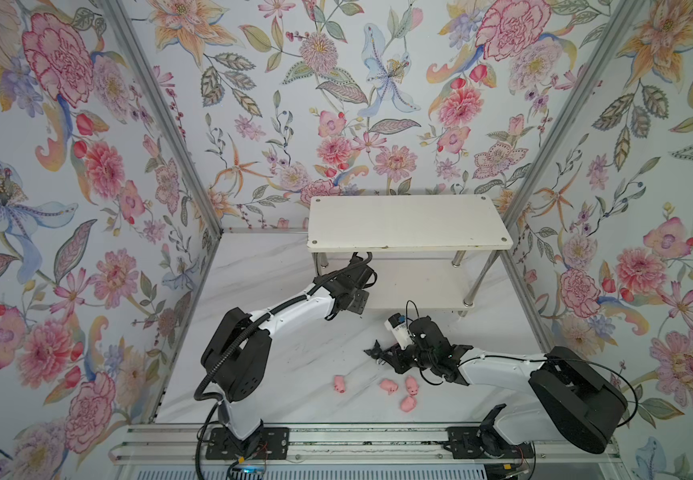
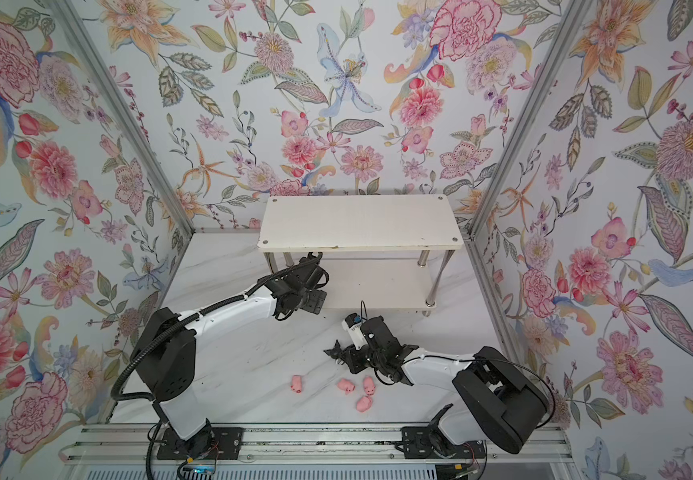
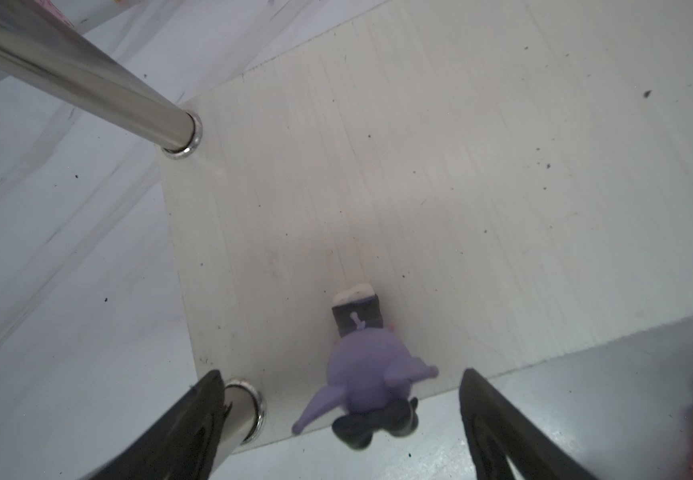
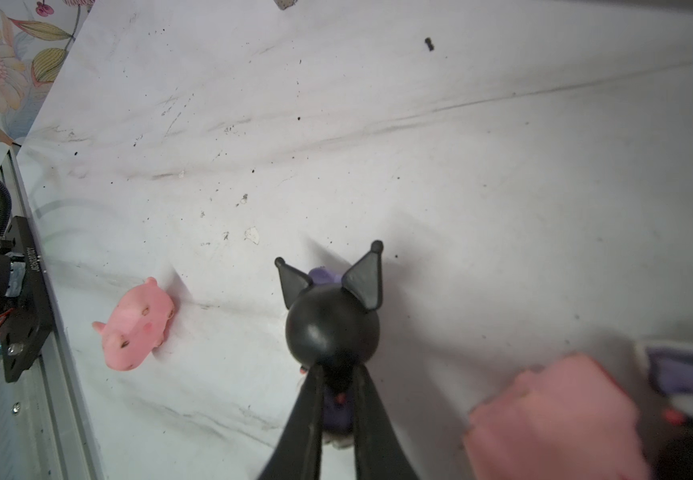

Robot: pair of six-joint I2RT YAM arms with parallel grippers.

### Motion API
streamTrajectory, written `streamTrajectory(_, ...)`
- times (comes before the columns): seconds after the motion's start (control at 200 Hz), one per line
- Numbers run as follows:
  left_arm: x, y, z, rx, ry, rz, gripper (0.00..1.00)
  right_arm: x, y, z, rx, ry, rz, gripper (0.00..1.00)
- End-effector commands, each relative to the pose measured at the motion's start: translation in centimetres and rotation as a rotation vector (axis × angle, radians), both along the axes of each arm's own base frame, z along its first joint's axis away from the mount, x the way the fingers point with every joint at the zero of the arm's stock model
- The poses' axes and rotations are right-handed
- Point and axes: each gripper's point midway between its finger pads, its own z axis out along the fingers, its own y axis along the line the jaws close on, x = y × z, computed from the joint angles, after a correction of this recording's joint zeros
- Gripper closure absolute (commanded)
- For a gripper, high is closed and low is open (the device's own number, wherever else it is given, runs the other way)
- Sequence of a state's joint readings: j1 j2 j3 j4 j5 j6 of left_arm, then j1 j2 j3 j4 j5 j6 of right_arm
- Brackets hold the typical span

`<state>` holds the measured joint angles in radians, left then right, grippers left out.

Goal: Place and organize the plastic toys onto the shelf

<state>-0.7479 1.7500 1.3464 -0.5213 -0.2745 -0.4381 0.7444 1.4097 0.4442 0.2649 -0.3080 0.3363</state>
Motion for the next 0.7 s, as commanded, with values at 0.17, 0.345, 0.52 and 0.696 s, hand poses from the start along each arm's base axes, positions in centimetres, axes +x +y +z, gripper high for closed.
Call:
streamTrajectory(0.17, -3.5, 1.8, 4.7, -0.132, -0.113, 0.038, 0.09, -1.5, -1.9, -3.0, -0.105, 0.100, -0.014, 0.82)
streamTrajectory(0.345, -6.4, 2.3, 4.1, -0.218, -0.119, 0.014, 0.09, -1.7, -1.8, -2.3, -0.104, 0.098, -0.020, 0.82)
streamTrajectory(0.52, -9.0, 2.7, 1.6, -0.313, -0.104, -0.002, 0.09, -2.7, -1.1, -0.9, -0.149, 0.060, 0.000, 0.81)
streamTrajectory(0.696, -11.0, 3.0, -0.6, -0.429, -0.099, -0.019, 0.11, -4.2, 0.7, 0.0, -0.196, 0.008, 0.038, 0.80)
